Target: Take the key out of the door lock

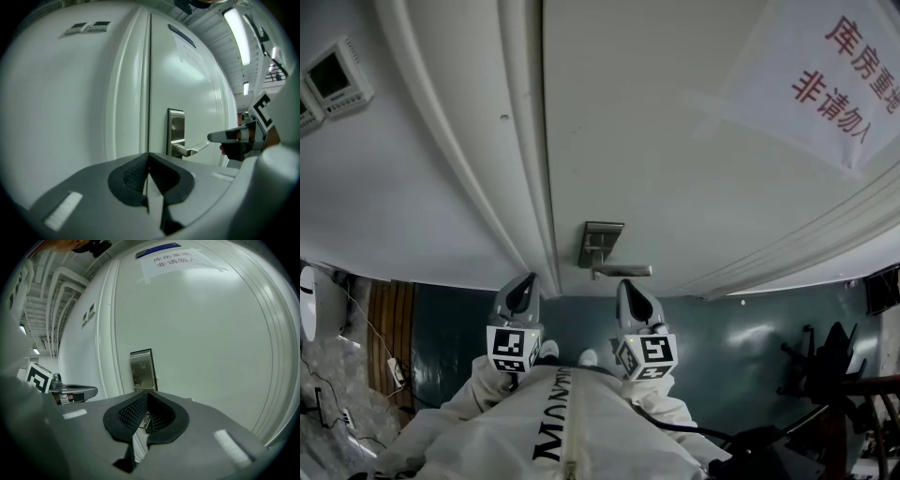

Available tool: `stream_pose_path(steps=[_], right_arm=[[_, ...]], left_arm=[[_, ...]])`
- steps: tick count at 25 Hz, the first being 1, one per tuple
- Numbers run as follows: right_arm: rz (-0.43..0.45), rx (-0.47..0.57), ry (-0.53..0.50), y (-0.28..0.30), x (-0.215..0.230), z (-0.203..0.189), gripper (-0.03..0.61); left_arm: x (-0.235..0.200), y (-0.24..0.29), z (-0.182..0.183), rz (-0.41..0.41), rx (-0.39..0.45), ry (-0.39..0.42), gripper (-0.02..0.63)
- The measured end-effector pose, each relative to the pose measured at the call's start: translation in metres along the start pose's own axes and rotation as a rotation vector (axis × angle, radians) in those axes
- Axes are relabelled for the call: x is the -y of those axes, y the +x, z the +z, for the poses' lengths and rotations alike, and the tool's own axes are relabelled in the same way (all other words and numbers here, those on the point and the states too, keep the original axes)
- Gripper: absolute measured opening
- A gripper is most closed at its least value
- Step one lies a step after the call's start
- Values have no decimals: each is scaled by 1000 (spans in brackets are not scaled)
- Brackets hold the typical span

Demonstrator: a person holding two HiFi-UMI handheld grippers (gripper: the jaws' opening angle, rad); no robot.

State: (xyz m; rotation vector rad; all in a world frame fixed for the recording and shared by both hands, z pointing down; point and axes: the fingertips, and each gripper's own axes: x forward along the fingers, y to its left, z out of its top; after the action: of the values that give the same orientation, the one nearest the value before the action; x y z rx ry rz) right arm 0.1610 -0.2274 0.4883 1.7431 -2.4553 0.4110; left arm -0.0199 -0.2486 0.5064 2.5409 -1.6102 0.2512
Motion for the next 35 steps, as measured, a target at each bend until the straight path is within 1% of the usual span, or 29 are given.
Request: stream_pose_path(steps=[5,6,7,9,11,13,16,20,25,29,31,32,35], right_arm=[[13,-1,12,2,6,-1,0],[17,-4,15,2,7,-2,0],[20,-5,17,2,8,-3,0],[25,-6,18,3,9,-3,0],[28,-4,16,3,11,-2,0],[25,-2,15,1,14,-1,0],[12,-3,18,-2,21,-1,0],[-6,-3,22,-8,31,-1,0],[-21,-8,22,-15,39,-1,0],[-19,-20,13,-19,41,-3,0],[-19,-27,10,-22,42,-5,0],[-18,-30,9,-23,42,-5,0],[-11,-38,7,-24,42,-7,0]], left_arm=[[7,6,-7,-10,-26,-63,3],[9,8,-8,-18,-34,-71,72],[12,9,-10,-27,-44,-78,95],[16,13,-15,-40,-62,-94,96],[18,17,-21,-47,-79,-134,114],[20,21,-27,-60,-95,-212,144],[25,27,-35,-103,-118,-338,193],[38,37,-40,-176,-128,-489,212],[55,45,-45,-246,-111,-710,212],[64,51,-53,-276,-98,-935,210],[66,54,-58,-271,-80,-1054,206],[67,55,-60,-262,-68,-1106,194],[71,59,-63,-244,-27,-1211,184]])
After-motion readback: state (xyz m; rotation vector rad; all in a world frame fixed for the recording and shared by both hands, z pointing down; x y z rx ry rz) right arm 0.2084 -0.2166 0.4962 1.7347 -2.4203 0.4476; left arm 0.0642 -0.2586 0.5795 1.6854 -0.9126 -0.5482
